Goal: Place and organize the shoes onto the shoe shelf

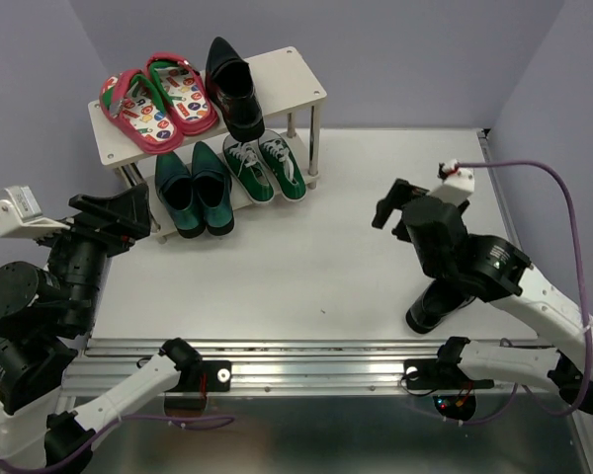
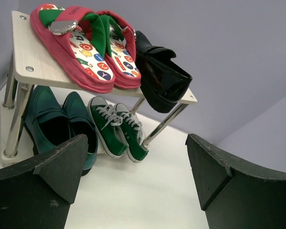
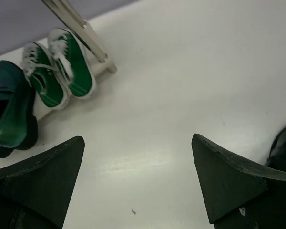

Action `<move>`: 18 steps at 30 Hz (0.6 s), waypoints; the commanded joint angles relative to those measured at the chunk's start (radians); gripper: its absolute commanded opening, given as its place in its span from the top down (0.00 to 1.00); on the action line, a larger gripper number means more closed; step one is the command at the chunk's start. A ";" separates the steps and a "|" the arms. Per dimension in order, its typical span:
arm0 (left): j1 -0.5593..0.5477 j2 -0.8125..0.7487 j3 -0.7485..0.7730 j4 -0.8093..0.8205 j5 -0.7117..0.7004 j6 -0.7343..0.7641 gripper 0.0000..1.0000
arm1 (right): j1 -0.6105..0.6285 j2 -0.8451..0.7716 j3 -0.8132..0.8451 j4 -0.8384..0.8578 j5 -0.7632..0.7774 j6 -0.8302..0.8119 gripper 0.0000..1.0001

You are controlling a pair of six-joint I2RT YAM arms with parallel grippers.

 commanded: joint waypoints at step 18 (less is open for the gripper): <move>-0.001 0.056 -0.079 0.132 0.080 -0.004 0.05 | -0.005 -0.307 -0.634 -0.580 -0.120 1.232 0.03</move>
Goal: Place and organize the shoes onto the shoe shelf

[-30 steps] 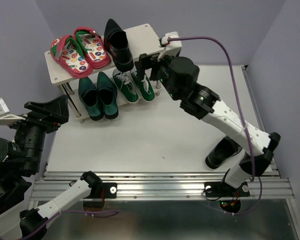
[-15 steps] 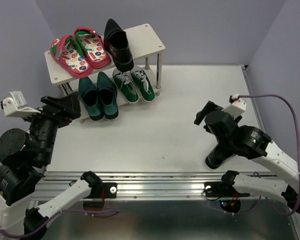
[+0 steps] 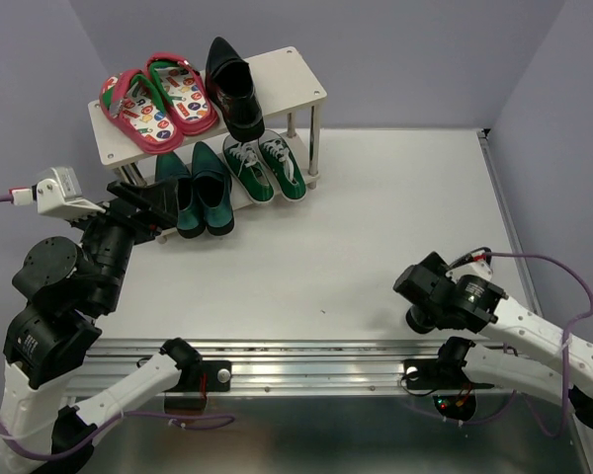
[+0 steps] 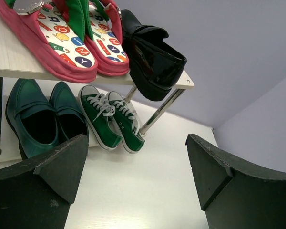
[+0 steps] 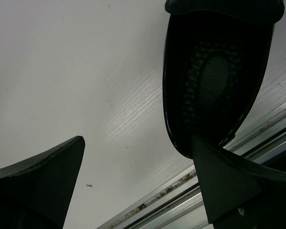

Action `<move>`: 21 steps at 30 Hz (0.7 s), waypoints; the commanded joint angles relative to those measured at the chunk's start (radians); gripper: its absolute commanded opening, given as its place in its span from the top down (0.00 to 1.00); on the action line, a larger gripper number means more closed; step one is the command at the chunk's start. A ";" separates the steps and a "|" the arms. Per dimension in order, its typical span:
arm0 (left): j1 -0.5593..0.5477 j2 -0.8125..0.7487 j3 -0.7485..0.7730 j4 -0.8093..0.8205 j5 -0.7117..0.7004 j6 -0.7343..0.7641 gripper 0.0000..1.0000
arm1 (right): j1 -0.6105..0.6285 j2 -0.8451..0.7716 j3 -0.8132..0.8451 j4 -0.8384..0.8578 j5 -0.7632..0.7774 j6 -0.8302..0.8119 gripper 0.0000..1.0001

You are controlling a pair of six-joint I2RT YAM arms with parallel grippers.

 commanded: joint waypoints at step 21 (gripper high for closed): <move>-0.001 0.027 -0.012 0.088 0.026 0.007 0.05 | -0.045 0.053 -0.174 0.220 0.001 -0.020 0.36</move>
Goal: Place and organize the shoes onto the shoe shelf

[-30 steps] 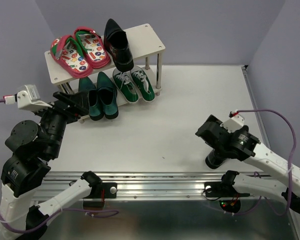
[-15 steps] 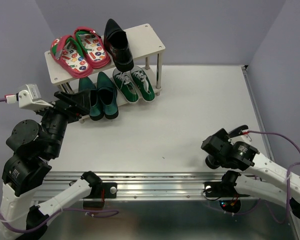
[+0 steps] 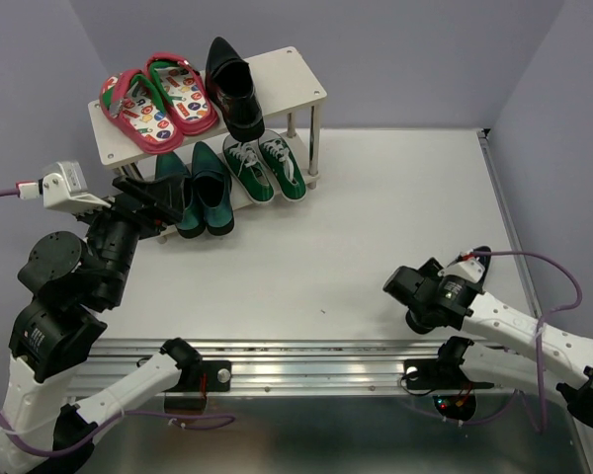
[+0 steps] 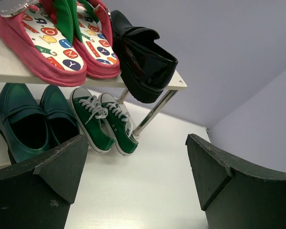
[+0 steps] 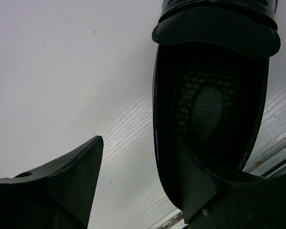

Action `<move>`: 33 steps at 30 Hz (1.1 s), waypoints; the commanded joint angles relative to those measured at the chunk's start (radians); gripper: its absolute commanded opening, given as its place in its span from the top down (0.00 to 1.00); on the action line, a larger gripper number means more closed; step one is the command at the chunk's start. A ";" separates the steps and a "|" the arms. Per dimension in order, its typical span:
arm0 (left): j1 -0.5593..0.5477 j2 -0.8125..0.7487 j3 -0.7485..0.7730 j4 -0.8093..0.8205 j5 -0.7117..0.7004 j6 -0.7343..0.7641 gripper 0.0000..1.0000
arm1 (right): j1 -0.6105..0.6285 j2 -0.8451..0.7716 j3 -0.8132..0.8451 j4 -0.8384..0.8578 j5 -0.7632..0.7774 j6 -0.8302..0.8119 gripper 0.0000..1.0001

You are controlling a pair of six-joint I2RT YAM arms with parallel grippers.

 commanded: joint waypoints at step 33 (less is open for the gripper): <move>-0.001 0.000 -0.029 0.055 -0.035 0.015 0.05 | 0.212 0.645 0.528 0.468 -0.230 -1.174 0.40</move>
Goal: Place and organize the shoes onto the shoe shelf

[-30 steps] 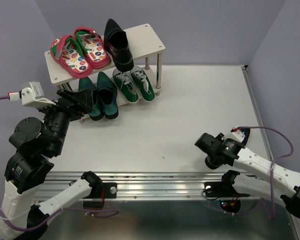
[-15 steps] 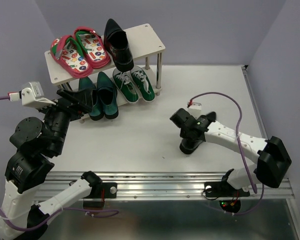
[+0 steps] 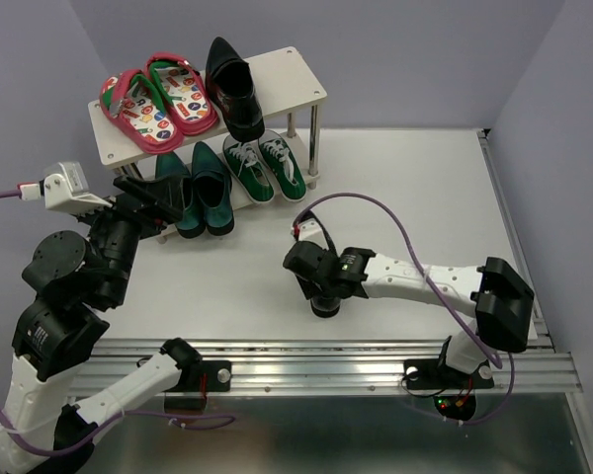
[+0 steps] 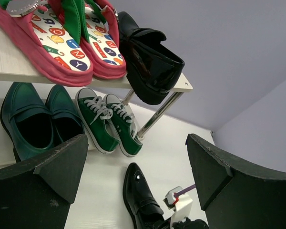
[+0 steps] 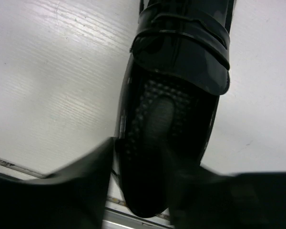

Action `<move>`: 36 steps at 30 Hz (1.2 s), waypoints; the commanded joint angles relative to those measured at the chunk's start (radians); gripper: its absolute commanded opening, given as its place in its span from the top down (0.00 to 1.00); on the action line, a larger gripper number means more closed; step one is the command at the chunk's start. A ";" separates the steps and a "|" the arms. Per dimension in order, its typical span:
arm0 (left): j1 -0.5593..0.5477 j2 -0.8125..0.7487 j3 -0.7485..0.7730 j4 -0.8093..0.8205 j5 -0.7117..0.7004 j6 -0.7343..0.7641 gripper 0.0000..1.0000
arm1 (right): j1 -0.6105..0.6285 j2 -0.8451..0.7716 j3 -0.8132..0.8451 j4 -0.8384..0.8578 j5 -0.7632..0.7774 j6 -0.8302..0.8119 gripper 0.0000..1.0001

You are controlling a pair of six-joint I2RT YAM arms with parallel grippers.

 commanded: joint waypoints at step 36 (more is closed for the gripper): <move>-0.003 0.011 -0.041 0.066 0.011 0.002 0.05 | 0.016 -0.060 -0.227 0.243 0.100 0.319 0.14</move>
